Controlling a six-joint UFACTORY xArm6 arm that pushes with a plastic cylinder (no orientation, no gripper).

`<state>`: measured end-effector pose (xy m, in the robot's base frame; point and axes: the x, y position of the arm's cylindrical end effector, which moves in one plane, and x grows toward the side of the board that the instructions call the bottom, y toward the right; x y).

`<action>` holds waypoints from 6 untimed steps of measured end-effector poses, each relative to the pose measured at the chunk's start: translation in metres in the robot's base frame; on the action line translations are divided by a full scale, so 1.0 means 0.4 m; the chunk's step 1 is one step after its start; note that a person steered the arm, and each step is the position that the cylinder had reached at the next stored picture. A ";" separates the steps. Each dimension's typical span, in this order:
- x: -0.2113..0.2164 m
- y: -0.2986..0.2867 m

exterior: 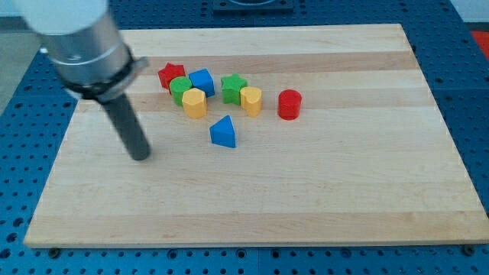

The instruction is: Place your arm at the bottom of the blue triangle

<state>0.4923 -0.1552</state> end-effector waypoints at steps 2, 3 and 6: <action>-0.014 0.219; -0.026 0.307; -0.051 0.377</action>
<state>0.4720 -0.0043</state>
